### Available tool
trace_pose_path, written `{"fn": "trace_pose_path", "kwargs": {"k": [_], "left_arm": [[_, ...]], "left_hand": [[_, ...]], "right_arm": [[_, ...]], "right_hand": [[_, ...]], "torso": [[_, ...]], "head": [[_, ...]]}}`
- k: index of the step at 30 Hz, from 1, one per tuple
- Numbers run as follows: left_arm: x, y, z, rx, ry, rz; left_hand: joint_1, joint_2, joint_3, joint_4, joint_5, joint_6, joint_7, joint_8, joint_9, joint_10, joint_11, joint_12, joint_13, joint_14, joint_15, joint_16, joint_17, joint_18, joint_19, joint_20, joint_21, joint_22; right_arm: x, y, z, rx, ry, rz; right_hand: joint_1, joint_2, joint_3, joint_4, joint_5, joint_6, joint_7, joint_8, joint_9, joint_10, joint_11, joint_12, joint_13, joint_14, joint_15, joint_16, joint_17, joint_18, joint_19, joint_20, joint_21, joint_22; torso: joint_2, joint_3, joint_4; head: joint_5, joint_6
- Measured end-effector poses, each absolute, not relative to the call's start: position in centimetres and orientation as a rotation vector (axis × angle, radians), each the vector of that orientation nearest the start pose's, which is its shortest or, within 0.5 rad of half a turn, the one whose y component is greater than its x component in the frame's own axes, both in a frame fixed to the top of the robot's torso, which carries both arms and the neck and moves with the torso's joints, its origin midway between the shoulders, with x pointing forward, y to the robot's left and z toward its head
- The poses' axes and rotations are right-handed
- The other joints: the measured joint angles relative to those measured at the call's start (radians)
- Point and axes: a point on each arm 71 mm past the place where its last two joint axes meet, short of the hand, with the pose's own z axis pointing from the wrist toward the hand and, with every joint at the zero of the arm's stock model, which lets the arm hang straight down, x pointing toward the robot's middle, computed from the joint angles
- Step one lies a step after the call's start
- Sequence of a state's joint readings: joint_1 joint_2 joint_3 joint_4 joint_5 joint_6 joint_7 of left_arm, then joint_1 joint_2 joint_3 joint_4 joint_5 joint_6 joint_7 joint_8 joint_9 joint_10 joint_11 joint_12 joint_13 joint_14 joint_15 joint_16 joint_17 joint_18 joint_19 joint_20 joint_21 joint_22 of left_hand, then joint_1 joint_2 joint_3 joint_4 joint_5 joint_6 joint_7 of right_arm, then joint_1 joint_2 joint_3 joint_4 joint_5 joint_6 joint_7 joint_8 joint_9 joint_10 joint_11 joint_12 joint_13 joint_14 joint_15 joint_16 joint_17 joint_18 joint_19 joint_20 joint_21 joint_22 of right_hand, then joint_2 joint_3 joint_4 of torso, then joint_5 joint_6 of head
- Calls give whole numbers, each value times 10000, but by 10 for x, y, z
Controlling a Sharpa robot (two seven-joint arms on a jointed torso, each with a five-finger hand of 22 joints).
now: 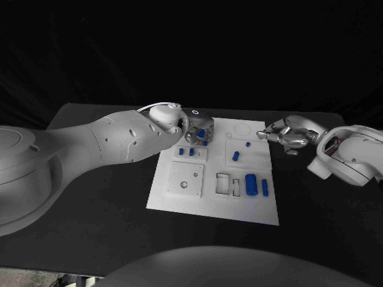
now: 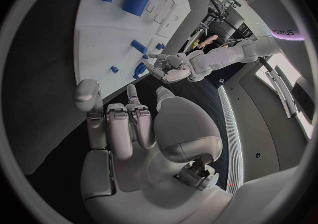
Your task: Assemble the parts on the task board
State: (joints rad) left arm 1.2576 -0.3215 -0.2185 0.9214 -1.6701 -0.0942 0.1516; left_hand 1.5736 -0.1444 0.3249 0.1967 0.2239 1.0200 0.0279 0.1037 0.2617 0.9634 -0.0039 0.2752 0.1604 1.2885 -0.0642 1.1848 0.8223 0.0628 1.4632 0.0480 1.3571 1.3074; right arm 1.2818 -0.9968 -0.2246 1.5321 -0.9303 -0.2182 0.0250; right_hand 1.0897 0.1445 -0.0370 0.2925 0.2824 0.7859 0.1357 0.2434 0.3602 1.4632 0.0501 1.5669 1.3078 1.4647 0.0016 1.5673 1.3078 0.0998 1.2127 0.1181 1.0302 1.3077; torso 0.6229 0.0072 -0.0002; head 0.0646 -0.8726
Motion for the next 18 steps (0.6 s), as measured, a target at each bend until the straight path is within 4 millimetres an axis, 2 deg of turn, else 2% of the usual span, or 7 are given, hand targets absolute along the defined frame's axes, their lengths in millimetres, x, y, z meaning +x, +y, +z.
{"fn": "trace_pose_path", "kwargs": {"k": [18], "left_arm": [[548, 80, -249, 7669, 17955, -5507]], "left_hand": [[38, 37, 35, -36, -36, 35, -141, 41, -69, 176, -35, 0, 1, -142, -1, -116, -323, 0, -37, 37, -133, 0]], "right_arm": [[465, -277, -218, 2831, 19283, 8062]], "right_hand": [[0, 0, -28, -28, 0, 33, -33, 0, 0, 0, 0, 0, -2, 0, 0, 0, -2, 0, 0, 0, 0, -2]], "torso": [[-1, 0, 0]], "head": [[-12, 0]]}}
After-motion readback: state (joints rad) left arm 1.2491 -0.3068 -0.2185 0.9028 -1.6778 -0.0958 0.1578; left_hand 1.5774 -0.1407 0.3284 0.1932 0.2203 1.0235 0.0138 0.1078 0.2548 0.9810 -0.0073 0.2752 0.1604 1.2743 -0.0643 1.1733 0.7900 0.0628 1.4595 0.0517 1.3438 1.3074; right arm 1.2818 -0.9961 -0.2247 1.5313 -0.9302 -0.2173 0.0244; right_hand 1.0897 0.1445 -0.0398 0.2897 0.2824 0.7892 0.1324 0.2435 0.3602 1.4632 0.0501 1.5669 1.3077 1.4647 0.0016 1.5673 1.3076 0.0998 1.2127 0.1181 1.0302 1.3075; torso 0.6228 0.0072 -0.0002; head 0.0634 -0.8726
